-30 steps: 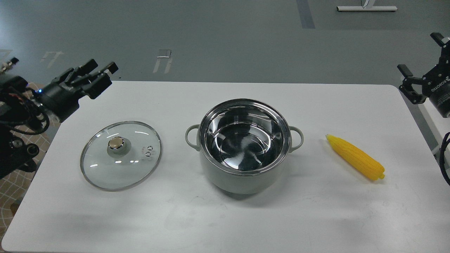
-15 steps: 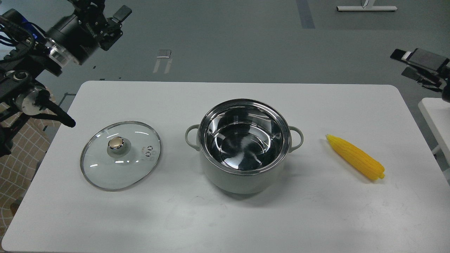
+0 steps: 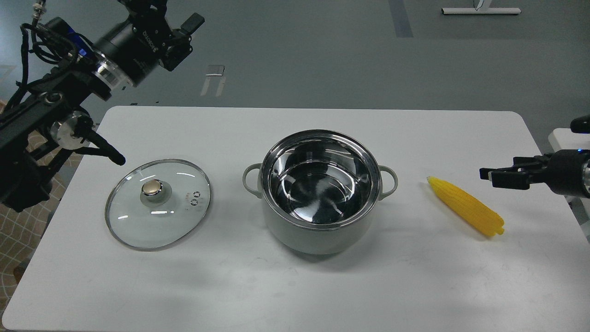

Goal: Open pot and put corn in
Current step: 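Reach the right gripper down to the yellow corn cob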

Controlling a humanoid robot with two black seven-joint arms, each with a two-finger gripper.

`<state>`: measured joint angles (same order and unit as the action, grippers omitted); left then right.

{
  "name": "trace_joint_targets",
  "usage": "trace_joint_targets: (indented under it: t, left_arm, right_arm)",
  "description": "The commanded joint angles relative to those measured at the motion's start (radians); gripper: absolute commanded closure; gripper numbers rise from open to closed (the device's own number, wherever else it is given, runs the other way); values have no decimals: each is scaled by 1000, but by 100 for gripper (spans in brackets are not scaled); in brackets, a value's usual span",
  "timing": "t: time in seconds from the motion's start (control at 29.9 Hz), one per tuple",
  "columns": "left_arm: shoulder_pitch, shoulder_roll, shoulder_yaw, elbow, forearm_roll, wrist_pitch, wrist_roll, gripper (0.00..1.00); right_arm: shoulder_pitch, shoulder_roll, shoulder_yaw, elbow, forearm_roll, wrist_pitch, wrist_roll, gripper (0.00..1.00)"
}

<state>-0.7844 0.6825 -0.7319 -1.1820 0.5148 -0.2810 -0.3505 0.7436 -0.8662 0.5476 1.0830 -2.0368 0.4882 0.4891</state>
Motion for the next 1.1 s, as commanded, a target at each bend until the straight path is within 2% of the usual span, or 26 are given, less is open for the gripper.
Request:
trace_joint_targets:
  t: [0.0, 0.33, 0.5, 0.8, 0.9, 1.04, 1.07]
  left_arm:
    - [2, -12, 3, -1, 1, -7, 1, 10]
    - [5, -14, 2, -4, 1, -12, -1, 10]
    - [5, -14, -4, -8, 1, -12, -1, 10]
    - [7, -14, -4, -10, 1, -12, -1, 10]
    - [8, -14, -6, -10, 1, -12, -1, 10]
    - [8, -14, -4, -10, 1, -12, -1, 10]
    - [8, -14, -3, -10, 1, -12, -1, 10]
  right_arm:
    - [-3, 32, -27, -11, -86, 0, 0, 0]
    - [-6, 75, -77, -49, -99, 0, 0, 0]
    - [-15, 107, -81, -80, -100, 0, 0, 7]
    - [-20, 147, -94, -127, -112, 0, 0, 9]
    - [-23, 158, -95, -138, -114, 0, 0, 20]
    - [-24, 161, -95, -140, -114, 0, 0, 43]
    - [-24, 161, -97, -141, -115, 0, 0, 54]
